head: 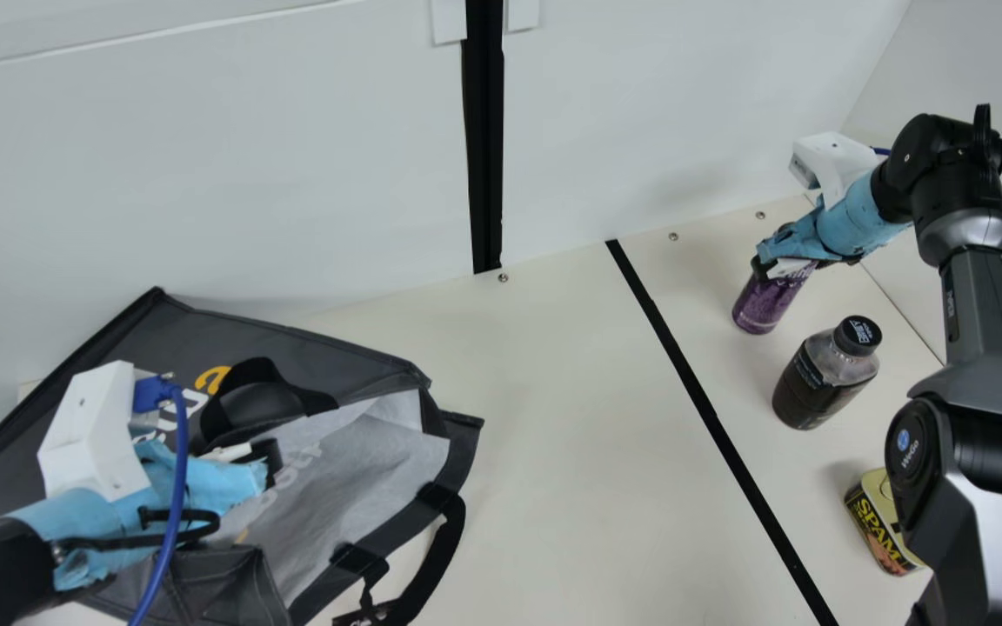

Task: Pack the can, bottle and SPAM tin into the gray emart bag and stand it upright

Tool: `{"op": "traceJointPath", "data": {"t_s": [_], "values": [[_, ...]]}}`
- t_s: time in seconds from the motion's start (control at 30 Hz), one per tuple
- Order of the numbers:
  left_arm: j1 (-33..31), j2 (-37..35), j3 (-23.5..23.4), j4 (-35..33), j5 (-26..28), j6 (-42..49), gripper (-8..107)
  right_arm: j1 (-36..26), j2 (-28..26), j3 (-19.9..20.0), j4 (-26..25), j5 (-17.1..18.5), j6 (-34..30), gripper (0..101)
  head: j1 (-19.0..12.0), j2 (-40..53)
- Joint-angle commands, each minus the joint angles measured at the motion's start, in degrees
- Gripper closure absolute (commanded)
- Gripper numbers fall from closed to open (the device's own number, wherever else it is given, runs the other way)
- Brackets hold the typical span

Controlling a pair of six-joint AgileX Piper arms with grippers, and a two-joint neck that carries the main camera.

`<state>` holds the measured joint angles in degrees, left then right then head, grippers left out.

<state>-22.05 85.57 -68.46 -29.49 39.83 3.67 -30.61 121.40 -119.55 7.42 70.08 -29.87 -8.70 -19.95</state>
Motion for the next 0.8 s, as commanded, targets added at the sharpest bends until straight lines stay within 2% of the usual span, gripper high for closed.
{"op": "traceJointPath", "data": {"t_s": [0.0,0.33,0.77], "values": [[0.0,0.0,0.0,0.0,0.0,0.0,107,-0.02,-0.8,0.23,0.33,-0.18,-0.34,101,-1.3,-0.05],[0.0,0.0,0.0,0.0,0.0,0.0,107,0.41,-6.0,2.71,0.35,-0.18,-1.76,101,-1.3,-0.05],[0.0,0.0,0.0,0.0,0.0,0.0,107,1.9,-16.03,9.99,-0.54,-0.18,-3.76,101,-1.3,-0.05]]}}
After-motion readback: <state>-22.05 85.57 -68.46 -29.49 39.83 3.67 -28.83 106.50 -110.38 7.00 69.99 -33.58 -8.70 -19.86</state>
